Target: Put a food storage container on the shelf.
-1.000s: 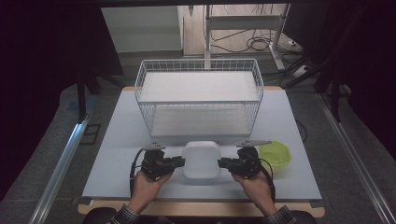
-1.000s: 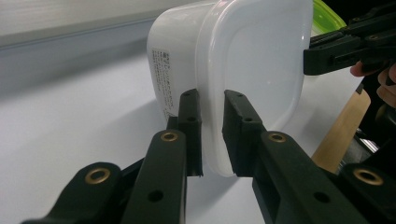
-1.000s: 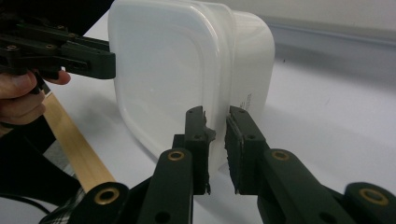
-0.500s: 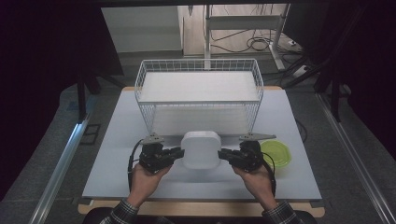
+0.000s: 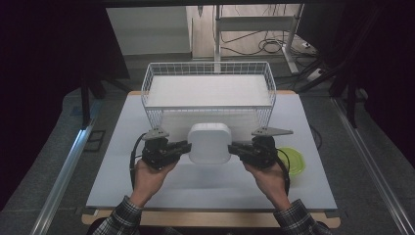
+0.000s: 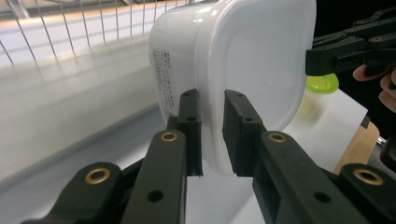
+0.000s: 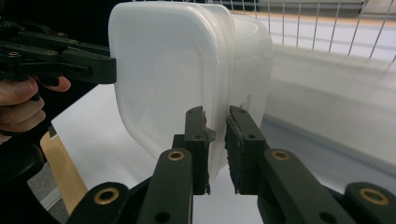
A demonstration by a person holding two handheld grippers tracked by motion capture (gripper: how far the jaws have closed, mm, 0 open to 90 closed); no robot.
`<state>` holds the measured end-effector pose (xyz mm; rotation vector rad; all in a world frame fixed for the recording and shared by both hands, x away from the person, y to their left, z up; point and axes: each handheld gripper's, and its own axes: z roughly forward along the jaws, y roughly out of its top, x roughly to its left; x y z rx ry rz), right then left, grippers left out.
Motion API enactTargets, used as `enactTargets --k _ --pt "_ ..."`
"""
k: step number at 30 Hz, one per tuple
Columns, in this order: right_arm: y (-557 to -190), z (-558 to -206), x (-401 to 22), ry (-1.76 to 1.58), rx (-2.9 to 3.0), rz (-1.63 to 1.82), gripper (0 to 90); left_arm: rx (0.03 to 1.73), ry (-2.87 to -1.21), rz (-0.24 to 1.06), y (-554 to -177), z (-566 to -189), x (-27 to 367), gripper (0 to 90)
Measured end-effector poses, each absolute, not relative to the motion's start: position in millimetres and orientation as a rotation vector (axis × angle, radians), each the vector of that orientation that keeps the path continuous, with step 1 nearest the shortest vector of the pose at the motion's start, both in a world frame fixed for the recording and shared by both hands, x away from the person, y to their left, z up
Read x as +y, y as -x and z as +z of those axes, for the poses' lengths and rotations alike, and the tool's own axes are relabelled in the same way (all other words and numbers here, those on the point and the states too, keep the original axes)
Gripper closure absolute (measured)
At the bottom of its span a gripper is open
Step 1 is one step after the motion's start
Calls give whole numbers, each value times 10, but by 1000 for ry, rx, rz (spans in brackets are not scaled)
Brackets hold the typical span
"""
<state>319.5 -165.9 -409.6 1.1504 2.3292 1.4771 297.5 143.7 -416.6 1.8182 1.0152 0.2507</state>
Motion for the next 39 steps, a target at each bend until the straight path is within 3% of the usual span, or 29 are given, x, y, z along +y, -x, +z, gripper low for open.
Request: enactTargets --k 39 --pt "-3696 -3023 -1441 -1012 2207 1541 790 965 -1710 390 -3462 -3129 1614 778"
